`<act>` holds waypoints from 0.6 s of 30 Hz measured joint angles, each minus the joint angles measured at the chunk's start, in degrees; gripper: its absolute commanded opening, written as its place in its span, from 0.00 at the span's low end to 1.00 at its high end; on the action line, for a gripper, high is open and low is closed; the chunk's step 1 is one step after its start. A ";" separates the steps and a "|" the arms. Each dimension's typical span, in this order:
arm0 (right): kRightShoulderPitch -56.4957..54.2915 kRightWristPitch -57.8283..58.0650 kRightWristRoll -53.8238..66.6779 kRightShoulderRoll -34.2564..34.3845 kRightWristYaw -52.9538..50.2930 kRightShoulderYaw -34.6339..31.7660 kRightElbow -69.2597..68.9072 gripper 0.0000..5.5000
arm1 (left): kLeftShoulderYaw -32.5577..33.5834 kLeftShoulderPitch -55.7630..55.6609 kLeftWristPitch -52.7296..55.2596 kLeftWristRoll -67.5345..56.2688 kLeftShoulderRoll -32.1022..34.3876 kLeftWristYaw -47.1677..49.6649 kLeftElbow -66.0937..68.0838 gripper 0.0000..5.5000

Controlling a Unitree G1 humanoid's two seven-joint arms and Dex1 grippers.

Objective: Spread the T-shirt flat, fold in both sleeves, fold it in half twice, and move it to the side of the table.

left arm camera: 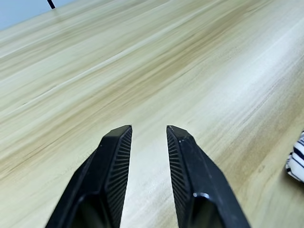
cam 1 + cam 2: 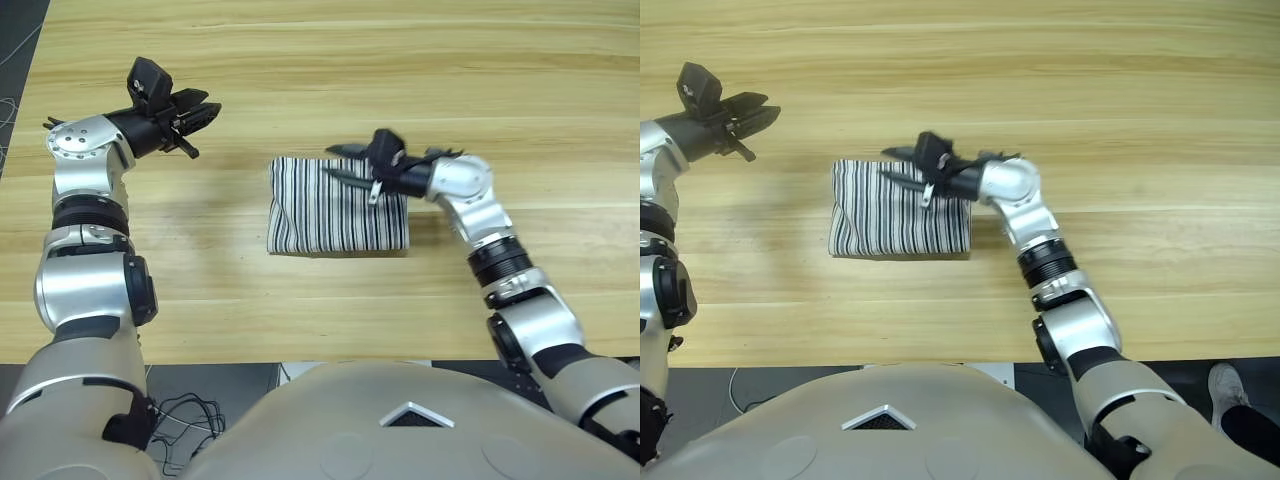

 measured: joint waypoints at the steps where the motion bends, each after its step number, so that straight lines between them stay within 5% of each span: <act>1: -0.05 -0.05 -0.42 1.04 -0.53 0.35 0.82 0.25 | -0.01 0.01 0.00 0.06 -0.19 0.00 -0.20 0.25; 10: -12.67 -1.43 -13.12 3.53 -20.63 2.35 27.72 0.25 | 3.49 3.65 -0.17 -3.48 -4.01 1.35 -14.09 0.25; 18: -14.08 1.33 -15.18 -28.38 -31.66 -5.68 39.93 0.25 | 9.00 7.56 1.66 -10.48 -11.62 10.27 -21.29 0.25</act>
